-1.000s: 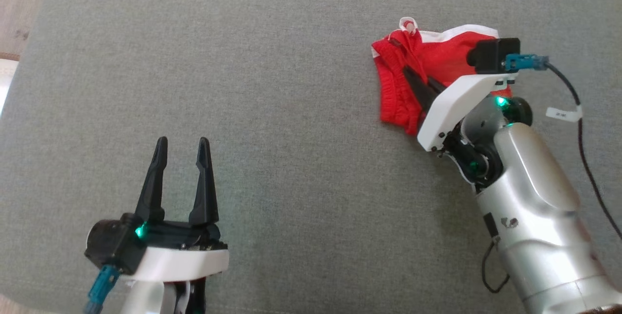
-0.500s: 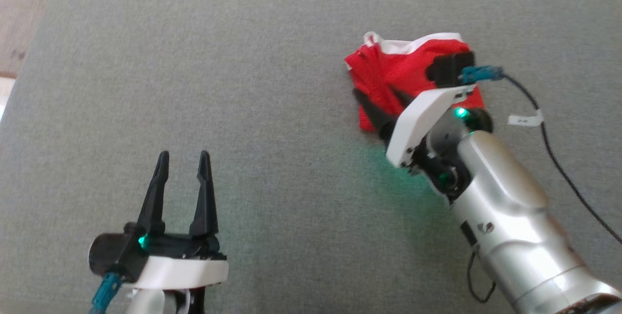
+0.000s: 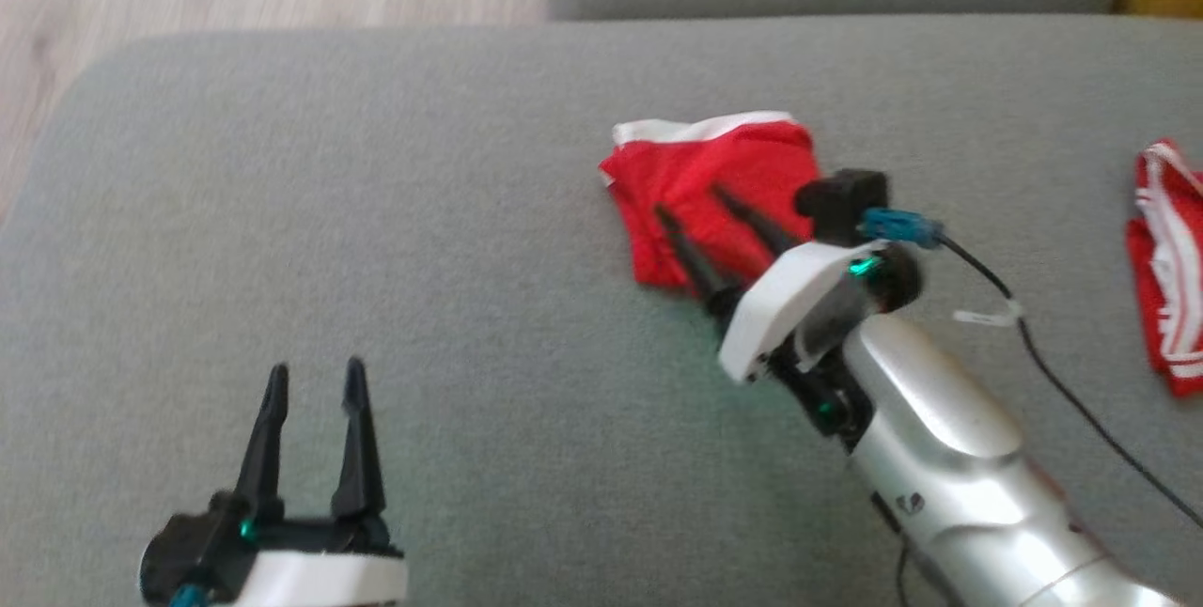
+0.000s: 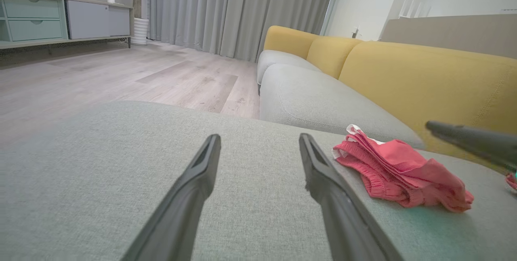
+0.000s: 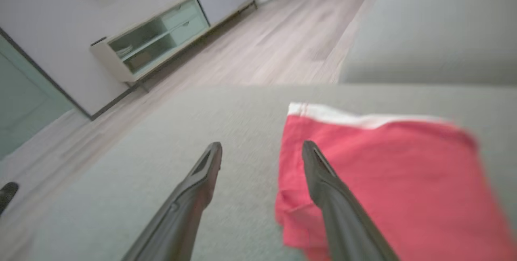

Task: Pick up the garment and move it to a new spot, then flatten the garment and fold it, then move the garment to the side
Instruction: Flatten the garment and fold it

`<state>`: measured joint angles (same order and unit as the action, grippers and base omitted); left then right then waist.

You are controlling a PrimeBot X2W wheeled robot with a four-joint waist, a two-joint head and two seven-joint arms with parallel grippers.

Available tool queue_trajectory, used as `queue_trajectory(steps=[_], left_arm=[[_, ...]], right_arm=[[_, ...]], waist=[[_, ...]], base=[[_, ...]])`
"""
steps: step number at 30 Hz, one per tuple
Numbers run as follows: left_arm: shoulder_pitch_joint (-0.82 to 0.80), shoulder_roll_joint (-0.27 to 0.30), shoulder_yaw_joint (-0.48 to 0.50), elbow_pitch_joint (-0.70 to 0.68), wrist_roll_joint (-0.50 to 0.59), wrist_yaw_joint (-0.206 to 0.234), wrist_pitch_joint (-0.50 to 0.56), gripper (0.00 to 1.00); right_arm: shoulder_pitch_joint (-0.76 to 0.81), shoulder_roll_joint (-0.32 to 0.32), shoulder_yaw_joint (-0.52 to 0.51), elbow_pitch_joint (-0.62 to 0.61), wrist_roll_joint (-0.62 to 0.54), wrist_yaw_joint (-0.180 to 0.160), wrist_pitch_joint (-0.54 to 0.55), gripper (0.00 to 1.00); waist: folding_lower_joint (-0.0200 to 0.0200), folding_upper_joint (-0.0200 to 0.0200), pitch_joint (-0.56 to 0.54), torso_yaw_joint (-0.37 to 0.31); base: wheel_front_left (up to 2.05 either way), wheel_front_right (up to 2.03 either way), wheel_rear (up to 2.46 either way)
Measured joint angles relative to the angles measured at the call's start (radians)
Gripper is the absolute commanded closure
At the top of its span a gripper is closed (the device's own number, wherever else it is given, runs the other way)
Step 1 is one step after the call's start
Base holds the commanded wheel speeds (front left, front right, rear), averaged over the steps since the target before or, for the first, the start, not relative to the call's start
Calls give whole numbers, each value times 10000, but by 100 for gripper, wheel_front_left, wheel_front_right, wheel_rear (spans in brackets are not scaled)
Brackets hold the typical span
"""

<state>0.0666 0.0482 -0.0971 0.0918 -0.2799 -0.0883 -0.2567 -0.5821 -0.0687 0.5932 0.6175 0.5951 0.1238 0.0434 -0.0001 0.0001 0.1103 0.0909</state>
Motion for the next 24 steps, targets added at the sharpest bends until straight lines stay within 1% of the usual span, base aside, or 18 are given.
queue_trajectory(steps=[3,7,9,13,17,21,24], left_arm=[[290,4,109,-8,0,-2,0,0],[665,6,293,-23,2,-8,0,0],[844,8,307,-13,88,-15,0,0],[1054,6,299,96,213,-165,2,0],[1096,8,328,207,263,-232,2,0],[1279,10,322,339,345,-357,2,0],[1409,8,322,347,345,-359,2,0]], right_arm=[[92,-109,-894,-17,-1804,0,-1034,0],[1124,-430,-2065,-393,-3057,0,-1774,0],[1801,-700,-2725,-525,-3661,0,-2123,0],[2896,-999,-4088,-989,-4301,0,-2560,0],[3894,-1005,-5129,-1595,-4813,0,-2786,0],[4880,-869,-5731,-2010,-5028,0,-2876,0],[5260,-729,-5852,-2182,-5193,0,-2905,0]], waist=[[0,0,-316,-218],[-1,0,-737,-460],[-1,0,-930,-551],[-2,0,-1253,-650],[0,0,-1421,-709],[0,0,-1526,-802],[0,0,-1547,-862]], base=[[0,0,0],[0,0,0],[0,0,0],[0,0,0],[0,0,0],[0,0,0],[0,0,0]])
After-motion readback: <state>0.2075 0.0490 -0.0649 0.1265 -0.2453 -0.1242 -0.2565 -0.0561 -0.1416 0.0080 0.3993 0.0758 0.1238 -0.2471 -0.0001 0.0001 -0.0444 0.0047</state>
